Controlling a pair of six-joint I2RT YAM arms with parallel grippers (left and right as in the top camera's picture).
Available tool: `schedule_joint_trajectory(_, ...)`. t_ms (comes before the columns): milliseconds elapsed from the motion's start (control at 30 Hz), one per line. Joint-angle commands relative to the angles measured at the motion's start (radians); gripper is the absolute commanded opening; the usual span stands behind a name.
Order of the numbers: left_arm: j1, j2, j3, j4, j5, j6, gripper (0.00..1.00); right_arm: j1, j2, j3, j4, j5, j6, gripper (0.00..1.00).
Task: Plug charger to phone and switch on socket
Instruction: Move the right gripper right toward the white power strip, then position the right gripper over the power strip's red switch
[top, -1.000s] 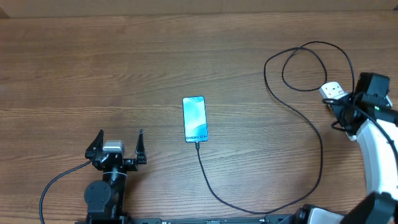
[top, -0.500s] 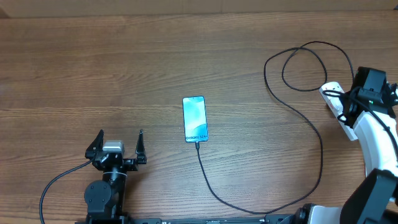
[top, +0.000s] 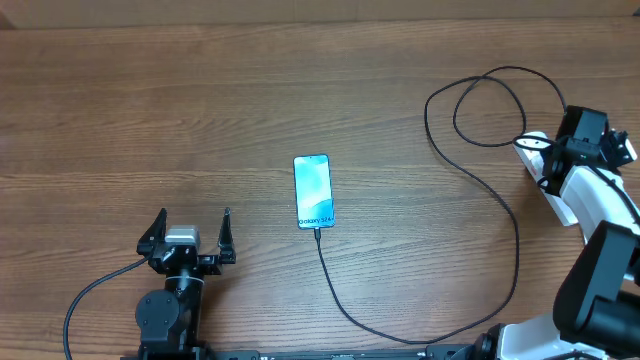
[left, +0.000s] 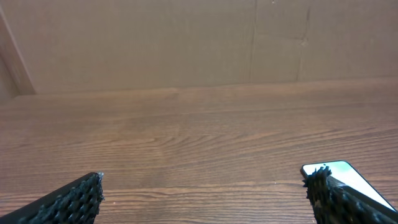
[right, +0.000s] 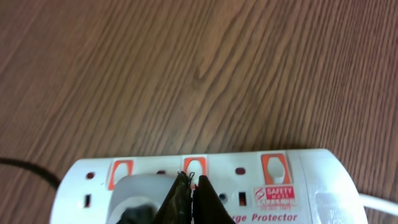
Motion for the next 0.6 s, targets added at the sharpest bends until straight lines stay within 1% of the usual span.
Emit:
schedule_joint_trajectory(0, 0.01, 0.001, -0.006, 0.002, 0.01, 0.014, 1.0, -0.022, 0.03, 0.006, 0.025, 0.024, -0.03, 0.04)
schedule_joint_trajectory(133, 0.01, 0.001, -0.006, 0.002, 0.01, 0.014, 1.0, -0.035, 0.059, 0.006, 0.048, 0.008, -0.038, 0.04)
schedule_joint_trajectory(300, 0.01, 0.001, -0.006, 0.002, 0.01, 0.014, 0.99, -0.034, 0.085, 0.006, 0.103, -0.106, -0.132, 0.04)
schedule_joint_trajectory(500, 0.01, 0.001, -0.006, 0.002, 0.01, 0.014, 0.99, -0.035, 0.091, 0.006, 0.116, -0.101, -0.139, 0.04)
schedule_joint_trajectory(567, 0.01, 0.001, -0.006, 0.002, 0.01, 0.014, 0.99, -0.035, 0.104, 0.006, 0.137, -0.105, -0.185, 0.04)
